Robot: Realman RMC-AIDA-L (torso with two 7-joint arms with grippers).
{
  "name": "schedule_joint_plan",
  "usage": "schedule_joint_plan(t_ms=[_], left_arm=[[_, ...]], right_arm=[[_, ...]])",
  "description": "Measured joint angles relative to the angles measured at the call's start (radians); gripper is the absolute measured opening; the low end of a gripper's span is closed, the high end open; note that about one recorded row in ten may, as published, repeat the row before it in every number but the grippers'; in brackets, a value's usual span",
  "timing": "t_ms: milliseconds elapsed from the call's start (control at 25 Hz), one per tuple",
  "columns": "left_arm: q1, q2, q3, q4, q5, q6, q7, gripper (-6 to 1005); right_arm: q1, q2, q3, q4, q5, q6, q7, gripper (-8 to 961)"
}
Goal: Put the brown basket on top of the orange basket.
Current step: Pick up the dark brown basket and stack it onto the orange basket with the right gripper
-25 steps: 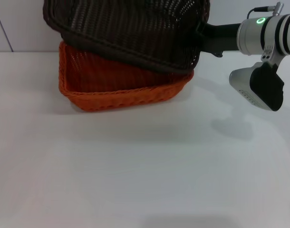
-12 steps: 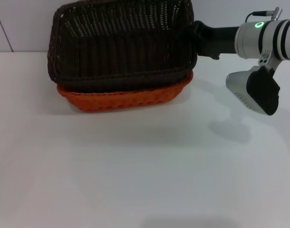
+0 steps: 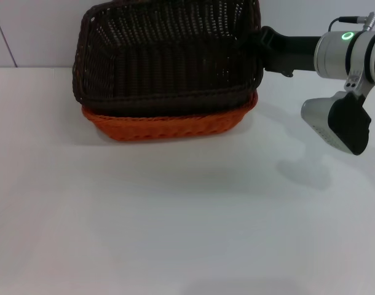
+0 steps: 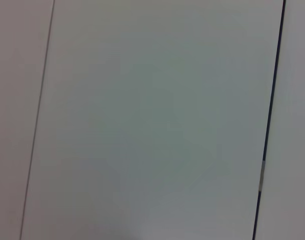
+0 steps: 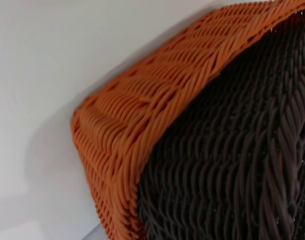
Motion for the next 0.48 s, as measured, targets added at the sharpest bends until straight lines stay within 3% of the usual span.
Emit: schedule_joint_plan(t_ms=[240,480], left_arm=[[-0.003,0.002,-0.011,-0.011,-0.001,-0.002,-0.008,808],[-0.004,0.005,-0.011,-0.019,-0.001,-0.002,-0.025,808]], right_arm=[[-0.023,0.002,-0.061,0.012,0.078,0.047,-0.007,493],[-0.021,0.002,-0.124,0.001,0.130,0.126,-0.010,659]])
